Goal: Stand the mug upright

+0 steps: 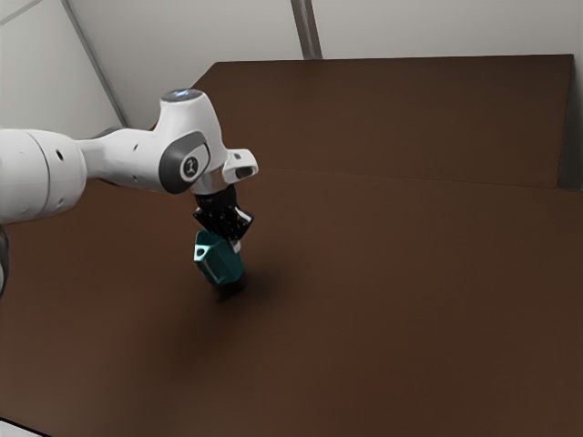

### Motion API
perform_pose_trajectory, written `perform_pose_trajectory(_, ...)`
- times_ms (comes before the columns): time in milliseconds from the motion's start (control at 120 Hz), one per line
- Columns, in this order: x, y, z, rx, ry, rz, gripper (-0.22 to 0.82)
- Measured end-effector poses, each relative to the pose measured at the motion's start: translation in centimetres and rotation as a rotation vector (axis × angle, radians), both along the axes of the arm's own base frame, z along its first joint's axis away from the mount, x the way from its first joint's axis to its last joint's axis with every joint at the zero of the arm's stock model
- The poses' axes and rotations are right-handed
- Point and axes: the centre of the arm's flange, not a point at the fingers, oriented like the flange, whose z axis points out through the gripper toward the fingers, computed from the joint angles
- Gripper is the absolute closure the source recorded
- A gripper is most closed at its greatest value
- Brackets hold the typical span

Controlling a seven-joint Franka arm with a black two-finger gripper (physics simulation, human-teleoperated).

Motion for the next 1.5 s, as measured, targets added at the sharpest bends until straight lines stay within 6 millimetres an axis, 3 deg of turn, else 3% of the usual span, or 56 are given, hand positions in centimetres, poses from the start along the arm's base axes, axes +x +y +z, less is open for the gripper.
perform_pose_trajectory(367,0.5,-0.1,-0.6,-0.016,-0.043,0.048,0.78)
perform_pose_trajectory(558,-3.5,0.5,0.0,-0.041,-0.03,0.078,0.78)
perform_pose_trajectory(642,-4.2,0.7,-0.4,-0.042,-0.023,0.093,0.78)
perform_pose_trajectory(1092,-3.7,0.8,-2.2,-0.035,-0.042,0.134,0.78)
perform_pose_trajectory(1317,-3.1,0.6,-1.5,-0.046,-0.055,0.139,0.39)
perform_pose_trajectory(1433,-2.5,0.5,0.7,-0.063,-0.079,0.145,0.25)
perform_pose_trajectory(1500,-1.1,0.1,4.5,-0.074,-0.09,0.142,0.2)
